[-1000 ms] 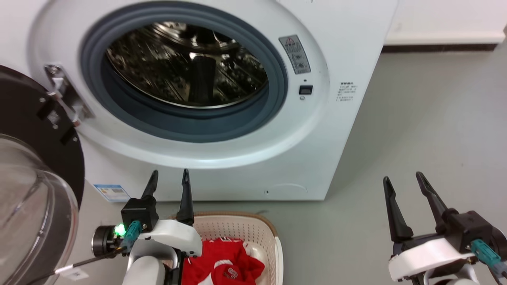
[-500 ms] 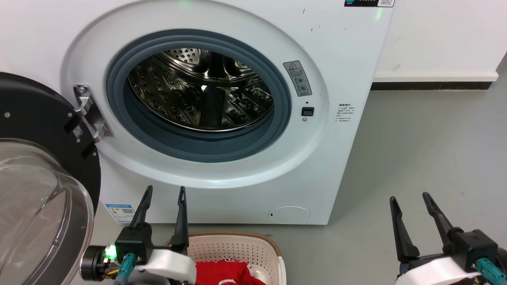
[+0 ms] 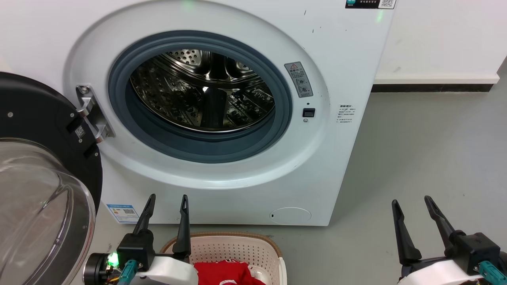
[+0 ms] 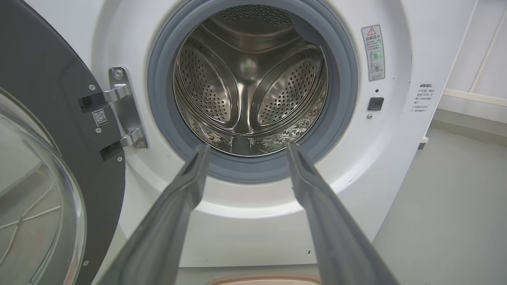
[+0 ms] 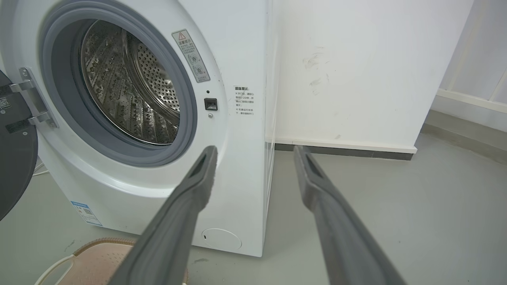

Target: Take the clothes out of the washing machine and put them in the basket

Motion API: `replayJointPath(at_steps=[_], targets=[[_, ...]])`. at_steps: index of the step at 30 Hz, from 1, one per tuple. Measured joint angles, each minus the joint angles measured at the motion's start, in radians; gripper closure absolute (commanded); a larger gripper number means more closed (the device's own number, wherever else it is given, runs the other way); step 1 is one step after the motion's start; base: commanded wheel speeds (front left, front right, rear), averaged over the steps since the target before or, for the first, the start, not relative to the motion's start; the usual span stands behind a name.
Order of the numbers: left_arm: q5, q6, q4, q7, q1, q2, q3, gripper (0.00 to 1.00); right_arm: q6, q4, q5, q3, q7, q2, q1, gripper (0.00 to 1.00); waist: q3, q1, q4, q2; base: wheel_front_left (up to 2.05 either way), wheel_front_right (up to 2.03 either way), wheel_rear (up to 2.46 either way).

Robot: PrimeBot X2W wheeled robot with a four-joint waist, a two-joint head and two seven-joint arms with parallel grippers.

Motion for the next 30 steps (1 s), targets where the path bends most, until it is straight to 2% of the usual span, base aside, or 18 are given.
replayJointPath(at_steps=[9,10,13,30], targets=[[-0.016,-0.001,0.011,0.004,0.0,0.003,-0.007,0.0,0.0,0.002,0.007,0.001,0.0,0.0,0.0,0.0,0.002,0.0,0.001,0.0,0.0,0.0,0.0],[-0.016,-0.001,0.018,0.005,0.002,0.002,-0.008,1.0,0.0,0.009,0.007,0.001,0.0,0.0,0.002,1.0,0.002,0.0001,0.001,0.0,0.0,0.0,0.0],[-0.044,-0.003,0.038,0.016,0.01,0.0,-0.002,1.0,0.0,0.022,0.036,0.007,0.0,0.001,0.012,1.0,0.002,0.0001,0.001,0.0,0.0,0.0,0.0],[-0.37,-0.044,0.052,0.096,-0.001,-0.005,0.05,1.0,0.0,0.088,0.401,0.007,0.031,-0.015,-0.028,1.0,0.005,0.0001,0.001,0.0,0.0,0.0,0.0]])
